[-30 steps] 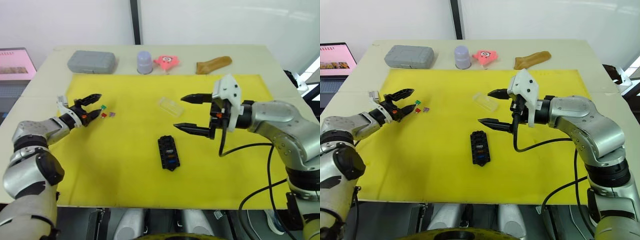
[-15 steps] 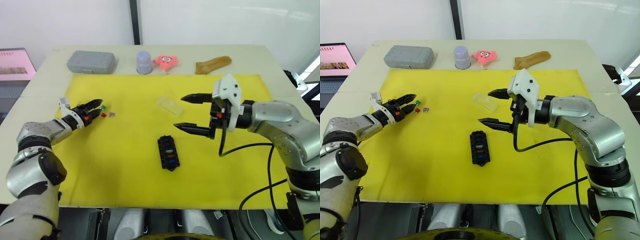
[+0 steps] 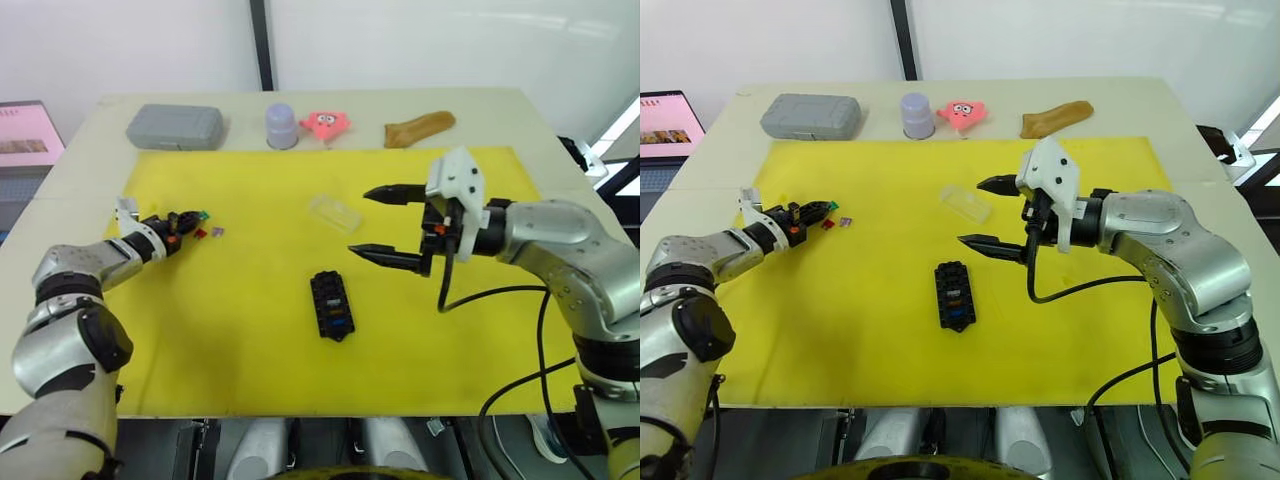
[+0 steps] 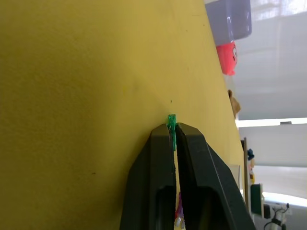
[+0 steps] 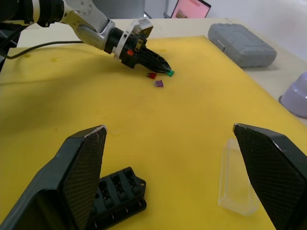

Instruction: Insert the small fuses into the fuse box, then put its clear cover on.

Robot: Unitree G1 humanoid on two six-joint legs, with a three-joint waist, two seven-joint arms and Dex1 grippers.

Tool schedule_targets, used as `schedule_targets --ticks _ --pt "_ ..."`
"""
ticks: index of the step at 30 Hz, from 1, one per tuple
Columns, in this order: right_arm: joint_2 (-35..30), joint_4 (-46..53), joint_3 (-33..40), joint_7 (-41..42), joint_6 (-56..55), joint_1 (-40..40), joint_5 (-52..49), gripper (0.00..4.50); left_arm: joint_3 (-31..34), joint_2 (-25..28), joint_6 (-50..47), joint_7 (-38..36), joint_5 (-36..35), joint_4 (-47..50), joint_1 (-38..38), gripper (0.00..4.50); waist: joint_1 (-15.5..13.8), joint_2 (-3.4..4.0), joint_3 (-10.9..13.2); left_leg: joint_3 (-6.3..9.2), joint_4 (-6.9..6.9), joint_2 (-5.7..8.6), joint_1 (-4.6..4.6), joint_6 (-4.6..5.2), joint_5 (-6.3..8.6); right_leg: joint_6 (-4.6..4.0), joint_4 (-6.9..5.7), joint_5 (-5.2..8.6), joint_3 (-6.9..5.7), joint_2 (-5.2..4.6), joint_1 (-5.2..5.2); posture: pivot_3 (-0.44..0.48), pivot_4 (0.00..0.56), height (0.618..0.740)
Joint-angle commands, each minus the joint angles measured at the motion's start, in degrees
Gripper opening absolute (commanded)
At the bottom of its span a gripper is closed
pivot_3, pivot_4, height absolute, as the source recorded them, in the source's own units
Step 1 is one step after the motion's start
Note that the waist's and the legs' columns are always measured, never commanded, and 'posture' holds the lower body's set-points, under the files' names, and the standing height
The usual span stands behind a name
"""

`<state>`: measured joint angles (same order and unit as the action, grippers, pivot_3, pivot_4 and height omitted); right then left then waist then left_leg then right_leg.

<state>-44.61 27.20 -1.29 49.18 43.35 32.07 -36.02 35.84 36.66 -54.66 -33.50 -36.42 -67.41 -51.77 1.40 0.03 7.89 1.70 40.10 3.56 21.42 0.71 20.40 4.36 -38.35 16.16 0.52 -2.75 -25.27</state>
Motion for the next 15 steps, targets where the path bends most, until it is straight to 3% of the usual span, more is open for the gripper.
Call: schedule_targets --ticks 1,4,9,15 --pt "-1.01 1.16 2.12 0.52 -1.05 0.25 -0.05 4.5 -0.28 3.29 -2.42 0.58 0.65 2.15 2.41 0.07 0.56 0.0 0.0 0.0 0.0 0.0 0.0 0.0 0.0 0.0 0.0 0.0 0.0 0.0 -0.01 0.0 0.15 0.74" --pt "-0.98 1.17 3.44 0.37 -0.6 -0.64 -1.14 4.5 1.5 7.39 -10.85 -0.86 -2.81 9.41 3.74 0.07 1.67 -0.08 -0.01 -0.01 -0.03 -0.01 0.03 0.0 0.0 0.0 -0.04 0.0 0.01 0.0 -0.06 0.0 0.15 0.74" --pt "0.76 1.06 6.33 -1.3 1.53 -1.66 -4.73 4.5 5.45 9.27 -21.01 0.86 -8.64 23.94 6.79 0.07 2.03 -0.09 -0.01 -0.02 -0.05 -0.07 0.09 -0.02 -0.01 0.0 -0.12 0.0 0.01 0.03 -0.15 0.0 0.15 0.74" --pt "9.99 0.36 15.34 -15.7 13.17 1.64 -24.37 4.5 13.01 0.34 -36.83 7.76 -19.77 50.08 7.27 0.07 -0.23 -0.16 -0.04 0.06 0.05 -0.03 0.14 0.01 0.01 0.0 -0.07 0.0 0.02 -0.01 -0.07 0.0 0.15 0.74"
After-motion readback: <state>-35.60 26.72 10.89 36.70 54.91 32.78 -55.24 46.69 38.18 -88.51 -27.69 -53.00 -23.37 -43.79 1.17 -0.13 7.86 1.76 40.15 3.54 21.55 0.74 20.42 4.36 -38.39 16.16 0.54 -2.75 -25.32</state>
